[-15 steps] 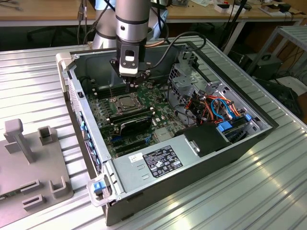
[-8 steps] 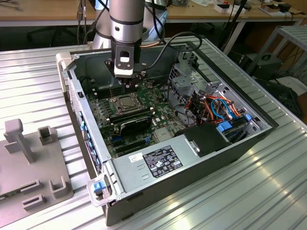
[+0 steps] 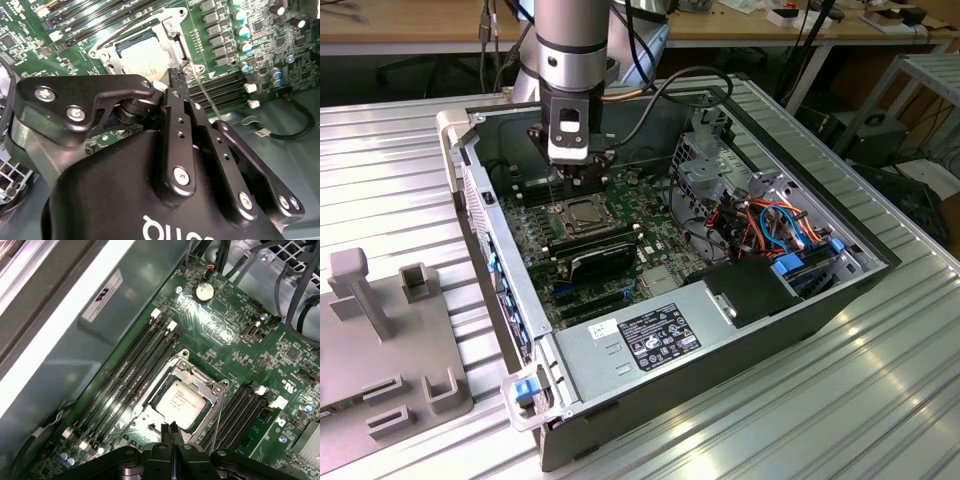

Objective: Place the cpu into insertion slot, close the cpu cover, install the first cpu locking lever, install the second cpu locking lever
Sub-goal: 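Install the first cpu locking lever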

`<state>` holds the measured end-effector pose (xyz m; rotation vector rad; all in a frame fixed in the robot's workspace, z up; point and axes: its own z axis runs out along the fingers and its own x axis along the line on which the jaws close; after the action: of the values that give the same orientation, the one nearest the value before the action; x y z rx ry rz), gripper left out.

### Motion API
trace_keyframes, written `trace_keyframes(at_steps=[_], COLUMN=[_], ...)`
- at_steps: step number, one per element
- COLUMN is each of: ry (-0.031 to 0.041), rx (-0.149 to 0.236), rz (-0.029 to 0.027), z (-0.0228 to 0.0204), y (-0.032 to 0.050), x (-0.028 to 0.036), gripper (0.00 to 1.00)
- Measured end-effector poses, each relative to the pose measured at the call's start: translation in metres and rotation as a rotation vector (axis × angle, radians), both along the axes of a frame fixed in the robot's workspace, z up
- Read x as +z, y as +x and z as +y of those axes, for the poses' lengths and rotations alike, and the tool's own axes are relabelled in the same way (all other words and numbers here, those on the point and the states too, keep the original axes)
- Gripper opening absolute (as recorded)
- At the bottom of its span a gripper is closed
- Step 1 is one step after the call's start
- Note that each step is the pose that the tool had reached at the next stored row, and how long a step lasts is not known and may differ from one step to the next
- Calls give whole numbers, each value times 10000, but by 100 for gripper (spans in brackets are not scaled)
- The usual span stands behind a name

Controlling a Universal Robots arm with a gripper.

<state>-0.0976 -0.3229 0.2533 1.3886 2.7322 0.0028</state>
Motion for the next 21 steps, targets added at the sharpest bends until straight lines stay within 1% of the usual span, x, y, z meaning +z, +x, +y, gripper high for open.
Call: trace_keyframes(at_steps=[6,9,21], ry=[0,-1,0], rx=[272,348,379], rz=[0,1,1], z=[0,0,0], y=[-43,-51,-54], x=[0,0,0], gripper=[11,11,11])
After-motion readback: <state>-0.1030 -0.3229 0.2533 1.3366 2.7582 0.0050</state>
